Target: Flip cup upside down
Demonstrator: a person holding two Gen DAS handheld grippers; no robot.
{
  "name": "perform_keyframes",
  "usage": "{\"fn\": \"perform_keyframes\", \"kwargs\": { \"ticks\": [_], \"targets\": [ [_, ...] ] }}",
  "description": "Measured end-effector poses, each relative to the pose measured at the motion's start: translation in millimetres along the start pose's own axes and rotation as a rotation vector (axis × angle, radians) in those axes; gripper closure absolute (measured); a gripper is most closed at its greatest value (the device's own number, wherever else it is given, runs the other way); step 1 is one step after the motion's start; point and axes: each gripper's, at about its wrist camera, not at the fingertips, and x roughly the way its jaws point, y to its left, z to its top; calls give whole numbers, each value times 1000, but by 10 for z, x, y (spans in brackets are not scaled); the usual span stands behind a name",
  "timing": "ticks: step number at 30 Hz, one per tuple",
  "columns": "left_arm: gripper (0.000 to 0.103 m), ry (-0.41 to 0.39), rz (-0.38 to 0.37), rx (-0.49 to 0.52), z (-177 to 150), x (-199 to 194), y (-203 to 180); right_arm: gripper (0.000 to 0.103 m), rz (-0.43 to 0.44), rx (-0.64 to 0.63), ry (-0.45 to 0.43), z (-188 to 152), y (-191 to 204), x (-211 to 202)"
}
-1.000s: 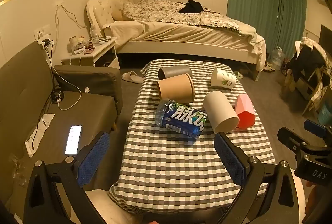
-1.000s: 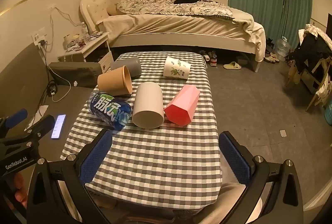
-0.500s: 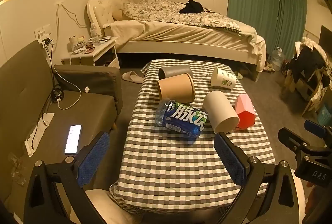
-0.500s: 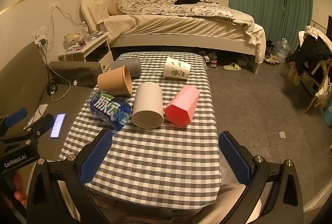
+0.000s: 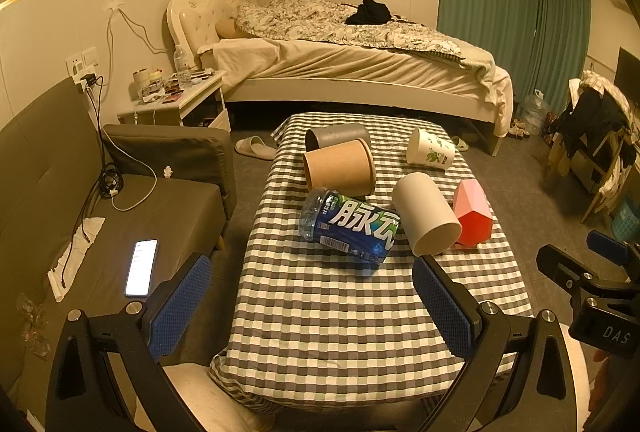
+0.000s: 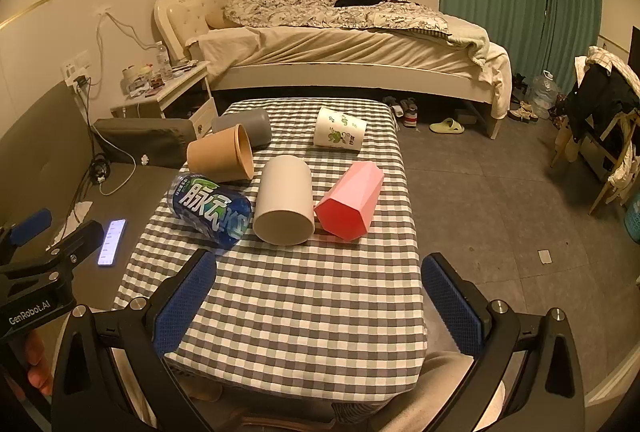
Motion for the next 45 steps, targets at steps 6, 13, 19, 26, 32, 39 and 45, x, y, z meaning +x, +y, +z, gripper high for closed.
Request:
{"fn": "perform_keyframes", "kwargs": {
  "ticks": [6, 13, 19, 26, 32, 39, 45],
  "targets": [
    [0, 1, 0, 1, -3, 2, -1, 0, 1, -2, 1, -8, 6, 5],
    [0, 0, 0, 1, -6, 4, 0, 0, 2, -1, 1, -12, 2, 5],
    [0, 2, 0, 2, -5, 6, -2, 0, 2, 1, 2, -20, 3, 6],
    [0, 2, -1, 3, -6, 7, -3, 0, 2, 0, 2, -19, 6, 12],
    [0, 3, 0, 2, -5, 7, -2, 0, 2, 0, 3, -14, 7, 12],
    [0, 3, -1, 2, -2, 7, -1, 0, 2, -1, 3, -9, 7, 10],
    [0, 2, -1, 4, -54, 32, -1, 0, 1, -2, 3, -5, 7, 9]
  ]
}}
